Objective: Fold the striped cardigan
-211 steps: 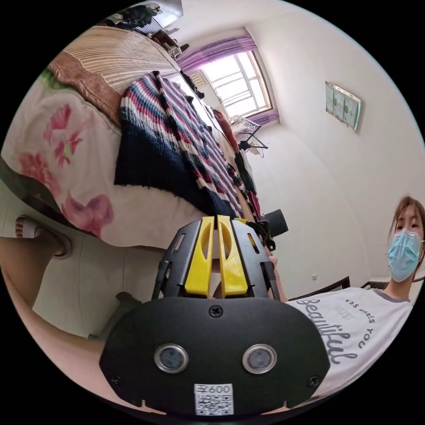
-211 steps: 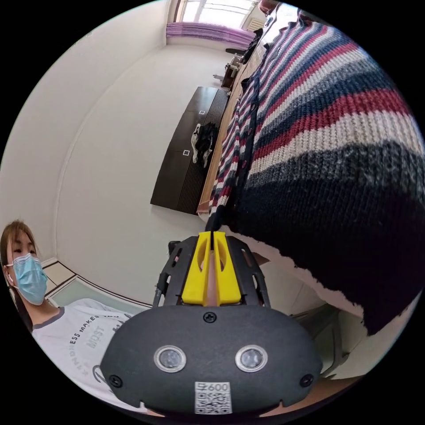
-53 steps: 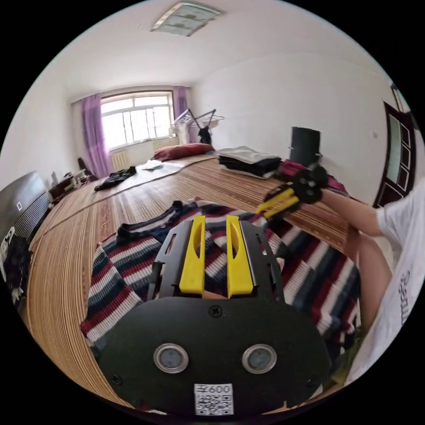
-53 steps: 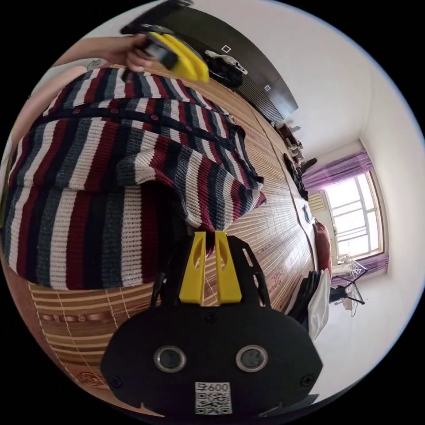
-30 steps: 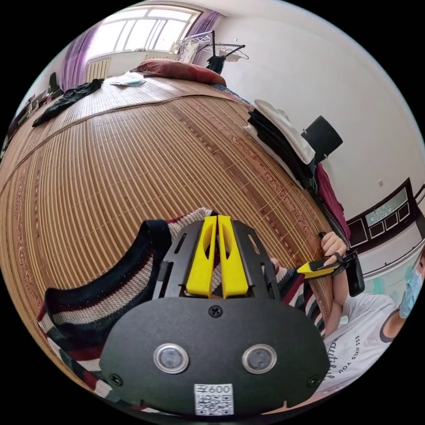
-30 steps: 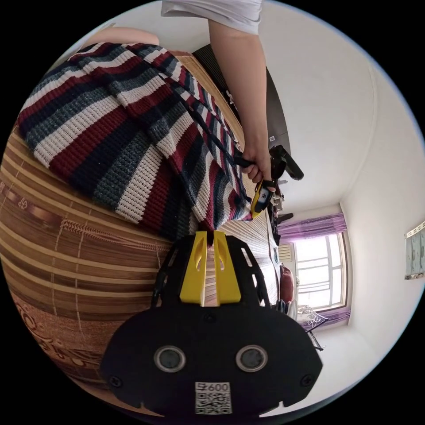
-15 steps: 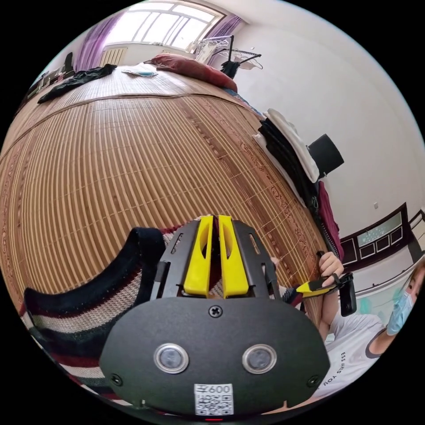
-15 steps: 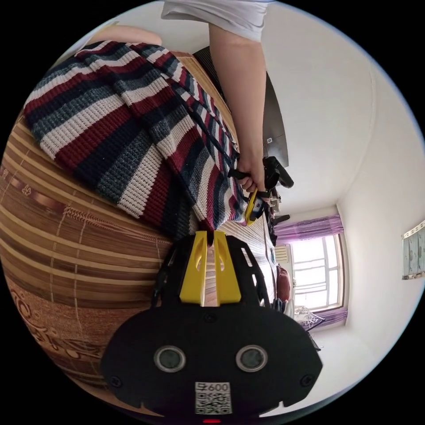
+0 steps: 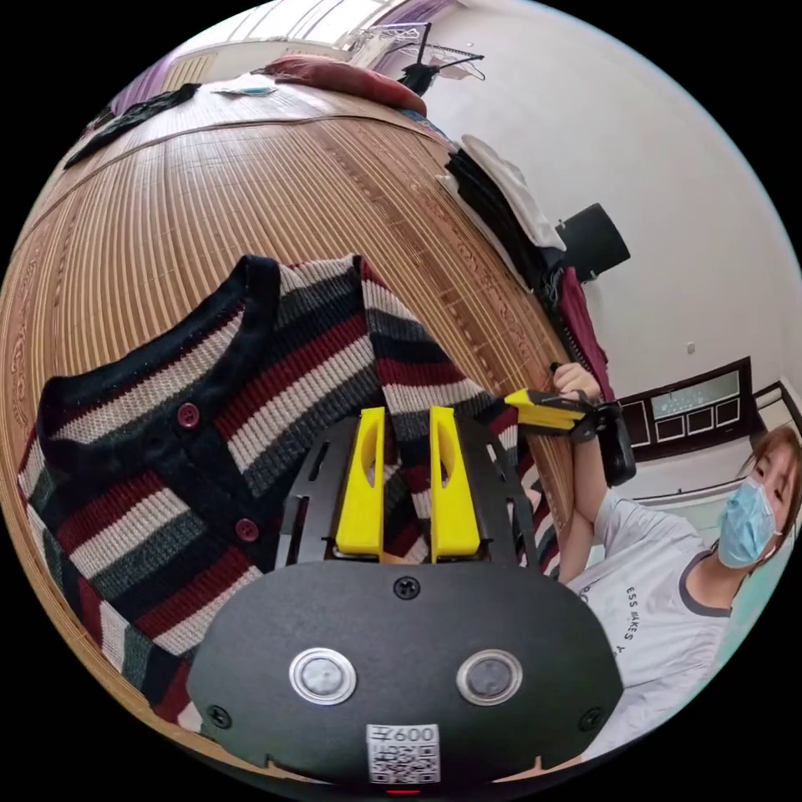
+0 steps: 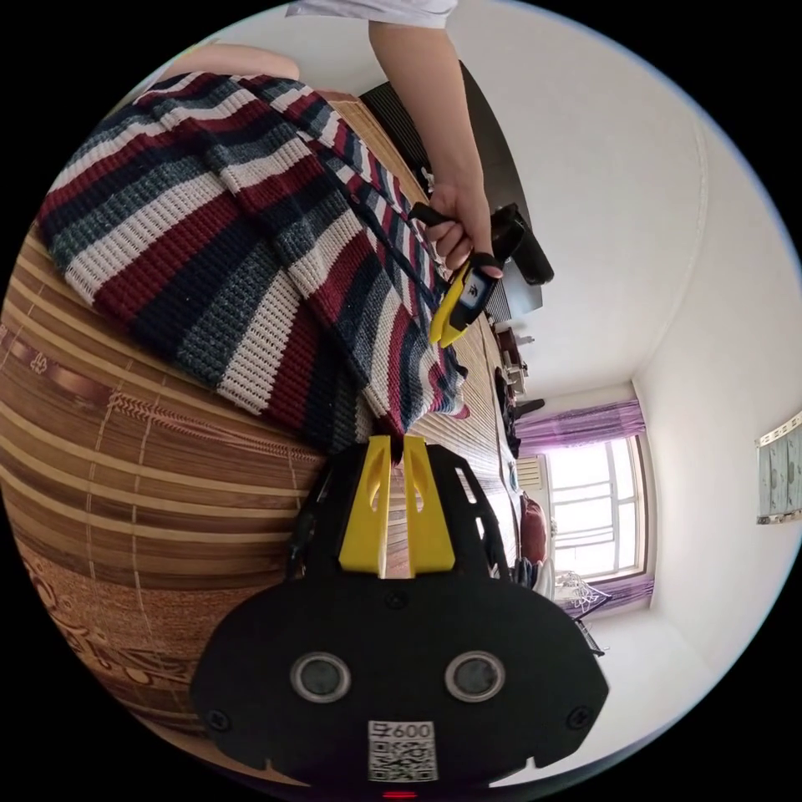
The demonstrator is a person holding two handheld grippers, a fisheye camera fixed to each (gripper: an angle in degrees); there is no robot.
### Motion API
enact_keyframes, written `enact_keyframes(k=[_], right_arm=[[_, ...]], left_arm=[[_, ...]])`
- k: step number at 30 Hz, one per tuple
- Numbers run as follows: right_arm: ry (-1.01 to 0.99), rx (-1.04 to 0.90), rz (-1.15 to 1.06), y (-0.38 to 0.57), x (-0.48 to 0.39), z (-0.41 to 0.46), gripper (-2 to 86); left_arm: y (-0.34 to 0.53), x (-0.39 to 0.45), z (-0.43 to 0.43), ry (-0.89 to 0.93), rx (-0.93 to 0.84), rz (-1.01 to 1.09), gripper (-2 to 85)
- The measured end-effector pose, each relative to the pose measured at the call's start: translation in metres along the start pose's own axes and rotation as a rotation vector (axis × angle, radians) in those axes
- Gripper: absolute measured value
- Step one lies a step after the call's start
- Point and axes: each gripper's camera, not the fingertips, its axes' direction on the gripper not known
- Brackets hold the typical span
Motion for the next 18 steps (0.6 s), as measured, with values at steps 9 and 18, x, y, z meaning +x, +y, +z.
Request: enact_keyframes(k=[9,18], right_arm=[[0.003,-0.003,0.000,0.007,0.005,0.008,-0.9],[0.004,-0.004,-0.001,0.012,0.008,0.014,-0.9]], left_arm=[[-0.002,0.064,0.012,-0.304,-0.093,0.152,2.7],[0.016,0.078,-0.019,-0.277,-0.077,0.134,1.3]])
